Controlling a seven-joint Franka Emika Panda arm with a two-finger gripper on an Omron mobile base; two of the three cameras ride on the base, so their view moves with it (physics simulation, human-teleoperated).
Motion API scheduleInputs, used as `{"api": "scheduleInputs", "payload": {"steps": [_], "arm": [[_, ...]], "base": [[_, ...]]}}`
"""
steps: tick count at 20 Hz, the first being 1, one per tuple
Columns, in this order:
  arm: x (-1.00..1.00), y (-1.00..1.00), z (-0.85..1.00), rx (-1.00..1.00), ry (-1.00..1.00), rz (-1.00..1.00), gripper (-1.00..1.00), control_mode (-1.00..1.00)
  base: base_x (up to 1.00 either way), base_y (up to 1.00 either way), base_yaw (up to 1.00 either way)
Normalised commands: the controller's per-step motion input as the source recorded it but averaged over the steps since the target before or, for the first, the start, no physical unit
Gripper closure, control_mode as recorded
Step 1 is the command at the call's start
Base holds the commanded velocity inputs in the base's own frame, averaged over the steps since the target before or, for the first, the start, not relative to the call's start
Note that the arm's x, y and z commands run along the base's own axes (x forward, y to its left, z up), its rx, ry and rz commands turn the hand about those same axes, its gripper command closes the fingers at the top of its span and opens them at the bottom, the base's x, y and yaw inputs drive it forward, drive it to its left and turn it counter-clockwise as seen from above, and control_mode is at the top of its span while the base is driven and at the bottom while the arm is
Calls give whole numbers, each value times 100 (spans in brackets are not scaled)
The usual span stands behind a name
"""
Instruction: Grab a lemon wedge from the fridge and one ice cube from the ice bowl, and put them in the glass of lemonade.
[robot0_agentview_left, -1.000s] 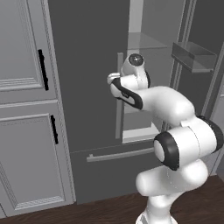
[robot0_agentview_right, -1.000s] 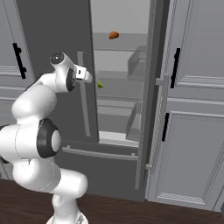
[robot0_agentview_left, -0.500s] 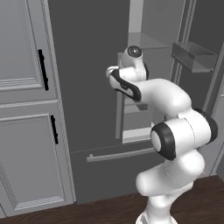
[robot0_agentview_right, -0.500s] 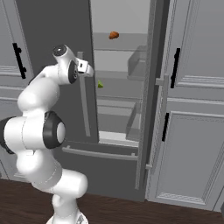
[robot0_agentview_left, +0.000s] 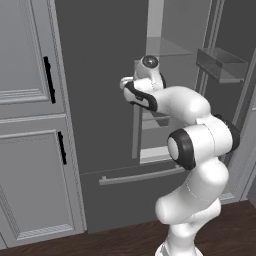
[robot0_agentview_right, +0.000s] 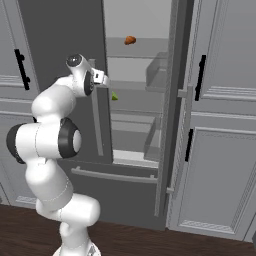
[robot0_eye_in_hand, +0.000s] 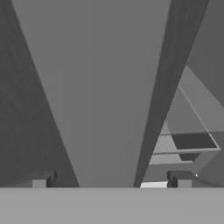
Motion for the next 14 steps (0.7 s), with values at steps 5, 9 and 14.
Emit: {"api": "scheduleInputs", "payload": {"steps": [5, 9, 14], "arm": [[38, 0, -30, 0, -9, 0, -100, -100], [40, 0, -37, 0, -16, 0, -100, -100], [26, 0, -4, 0, -2, 0, 100, -100]], "base": [[0, 0, 0], [0, 0, 0], [0, 0, 0]]}}
